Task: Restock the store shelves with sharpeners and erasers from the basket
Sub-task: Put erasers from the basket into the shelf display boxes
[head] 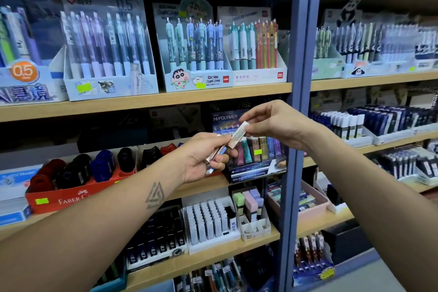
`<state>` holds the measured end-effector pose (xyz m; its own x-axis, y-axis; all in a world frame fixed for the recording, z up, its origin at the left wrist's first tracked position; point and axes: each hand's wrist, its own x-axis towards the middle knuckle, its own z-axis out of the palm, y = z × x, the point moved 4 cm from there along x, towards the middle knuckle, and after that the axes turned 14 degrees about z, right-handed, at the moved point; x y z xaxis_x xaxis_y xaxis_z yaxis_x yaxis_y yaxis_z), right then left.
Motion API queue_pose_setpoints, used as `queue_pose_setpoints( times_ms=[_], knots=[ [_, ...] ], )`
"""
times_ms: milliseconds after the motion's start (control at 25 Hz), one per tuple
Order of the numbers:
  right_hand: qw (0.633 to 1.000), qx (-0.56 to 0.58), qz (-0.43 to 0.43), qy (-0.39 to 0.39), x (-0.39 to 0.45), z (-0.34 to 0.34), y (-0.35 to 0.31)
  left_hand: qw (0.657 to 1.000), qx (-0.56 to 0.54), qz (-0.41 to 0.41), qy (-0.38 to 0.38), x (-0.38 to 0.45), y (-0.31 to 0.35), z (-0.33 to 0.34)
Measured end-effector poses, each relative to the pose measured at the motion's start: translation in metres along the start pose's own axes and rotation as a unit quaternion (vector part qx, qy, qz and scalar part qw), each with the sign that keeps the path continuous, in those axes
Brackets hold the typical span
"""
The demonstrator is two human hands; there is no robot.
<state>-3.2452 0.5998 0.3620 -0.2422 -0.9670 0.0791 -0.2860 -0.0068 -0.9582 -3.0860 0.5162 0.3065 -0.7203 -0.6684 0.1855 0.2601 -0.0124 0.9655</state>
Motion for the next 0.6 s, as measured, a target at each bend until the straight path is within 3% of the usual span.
queue_pose_setpoints(
  times_ms=[120, 240, 360, 600],
  knots=[
    [0.999, 0.016, 0.008, 0.041, -0.003, -0.015, -0.001, 0.999, 0.009, -0.038, -0.008, 0.001, -0.005, 0.008],
    [0.998, 0.062, 0.030, 0.005, -0.008, -0.014, 0.001, 0.998, 0.009, -0.062, -0.018, -0.002, -0.010, 0.011],
    [0.996, 0.059, 0.051, -0.044, -0.013, 0.006, 0.006, 0.998, -0.003, -0.054, -0.013, -0.004, -0.011, 0.013],
    [0.994, 0.084, 0.050, -0.041, -0.015, 0.019, 0.007, 0.999, 0.040, 0.009, 0.009, -0.007, -0.010, 0.007]
  ],
)
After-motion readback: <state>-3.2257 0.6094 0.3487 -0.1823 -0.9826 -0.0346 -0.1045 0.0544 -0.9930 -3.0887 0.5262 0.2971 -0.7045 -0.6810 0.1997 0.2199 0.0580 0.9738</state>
